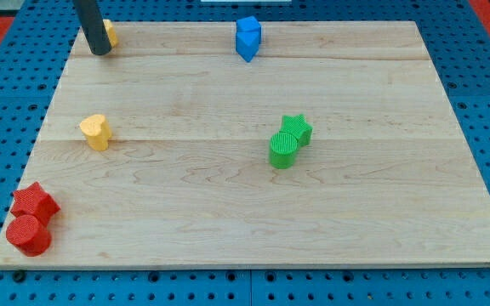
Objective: Move your arm close to the blue cube
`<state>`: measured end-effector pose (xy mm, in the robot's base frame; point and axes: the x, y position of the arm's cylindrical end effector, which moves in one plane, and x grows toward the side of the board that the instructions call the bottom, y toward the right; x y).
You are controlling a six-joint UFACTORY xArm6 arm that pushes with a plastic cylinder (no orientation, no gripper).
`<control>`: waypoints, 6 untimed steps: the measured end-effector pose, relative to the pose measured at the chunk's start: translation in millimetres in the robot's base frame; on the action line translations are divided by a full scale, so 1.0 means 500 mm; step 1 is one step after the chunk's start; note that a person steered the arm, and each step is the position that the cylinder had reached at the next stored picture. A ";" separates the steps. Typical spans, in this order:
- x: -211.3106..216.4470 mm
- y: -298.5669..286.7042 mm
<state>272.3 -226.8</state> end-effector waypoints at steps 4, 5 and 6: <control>-0.064 0.303; -0.156 0.372; -0.159 0.385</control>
